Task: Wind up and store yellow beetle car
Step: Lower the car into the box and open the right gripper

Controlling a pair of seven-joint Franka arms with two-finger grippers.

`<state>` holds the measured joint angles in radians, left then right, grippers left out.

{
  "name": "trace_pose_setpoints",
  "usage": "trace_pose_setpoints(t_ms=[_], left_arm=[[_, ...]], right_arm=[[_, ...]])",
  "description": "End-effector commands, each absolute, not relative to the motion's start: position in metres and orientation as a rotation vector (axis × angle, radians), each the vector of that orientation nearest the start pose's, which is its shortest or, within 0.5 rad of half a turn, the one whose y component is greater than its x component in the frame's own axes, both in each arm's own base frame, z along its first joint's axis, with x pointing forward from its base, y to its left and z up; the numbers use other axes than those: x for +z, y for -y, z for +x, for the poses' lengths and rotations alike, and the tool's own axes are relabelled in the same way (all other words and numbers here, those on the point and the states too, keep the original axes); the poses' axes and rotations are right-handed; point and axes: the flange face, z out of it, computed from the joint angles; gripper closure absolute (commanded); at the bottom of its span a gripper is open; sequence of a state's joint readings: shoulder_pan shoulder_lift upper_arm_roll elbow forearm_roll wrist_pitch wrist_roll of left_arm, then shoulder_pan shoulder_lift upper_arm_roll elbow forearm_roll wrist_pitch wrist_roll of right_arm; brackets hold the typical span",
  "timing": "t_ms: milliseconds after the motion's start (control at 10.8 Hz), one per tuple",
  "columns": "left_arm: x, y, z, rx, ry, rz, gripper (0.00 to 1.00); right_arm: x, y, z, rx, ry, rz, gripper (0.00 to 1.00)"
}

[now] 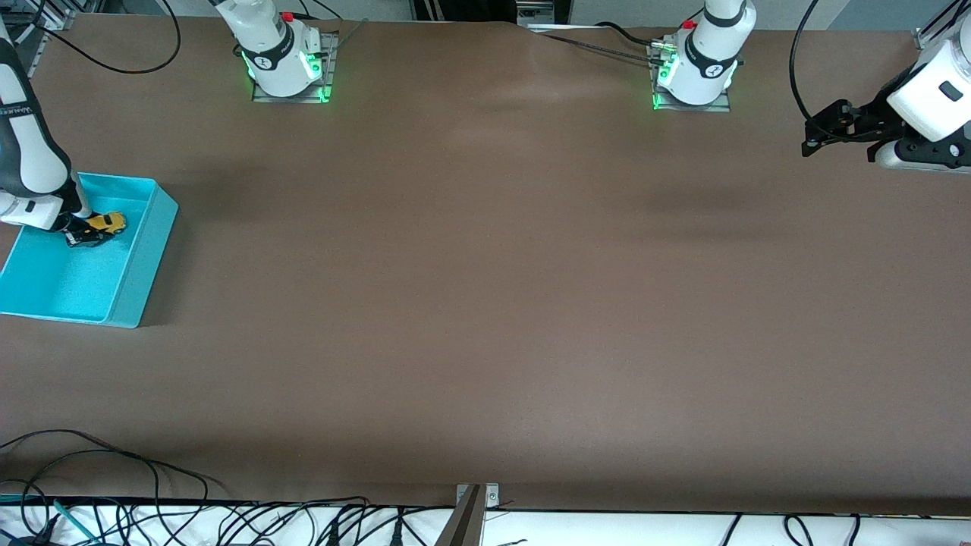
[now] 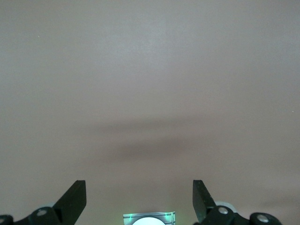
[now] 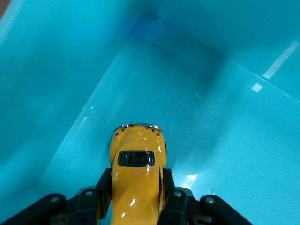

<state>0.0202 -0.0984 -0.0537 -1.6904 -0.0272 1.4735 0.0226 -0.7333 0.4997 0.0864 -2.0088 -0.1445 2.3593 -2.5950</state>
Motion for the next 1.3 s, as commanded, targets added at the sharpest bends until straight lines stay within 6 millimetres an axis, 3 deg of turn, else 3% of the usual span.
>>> trace_pose_setpoints(t_ms=[0, 278, 557, 742, 928, 1206], left_arm=[[0.620, 0.023, 0.510, 0.191, -0.078, -3.146, 0.00], [0.620, 0.024, 0.510, 0.191, -0.080, -3.146, 0.00], [0.620, 0.024, 0.510, 0.191, -0.080, -3.146, 0.00], [0.620, 0.024, 0.510, 0.191, -0.080, -3.146, 0.00], [0.620, 0.023, 0.510, 0.191, -0.078, -3.146, 0.00], [0.620, 0.023, 0.510, 0.191, -0.078, -3.146, 0.00]], right_arm=[[0.200, 0.361, 0.470, -0.021, -2.804, 1.744, 0.00], [0.224, 0.350, 0.479, 0.029, -2.800, 1.791, 0.00], [0.271, 0.329, 0.486, 0.014, -2.730, 1.913, 0.00], [0.307, 0.301, 0.498, -0.031, -2.640, 2.046, 0.00], [0.344, 0.261, 0.514, -0.032, -2.493, 2.203, 0.00], [0.372, 0.206, 0.536, -0.020, -2.224, 2.444, 0.00]])
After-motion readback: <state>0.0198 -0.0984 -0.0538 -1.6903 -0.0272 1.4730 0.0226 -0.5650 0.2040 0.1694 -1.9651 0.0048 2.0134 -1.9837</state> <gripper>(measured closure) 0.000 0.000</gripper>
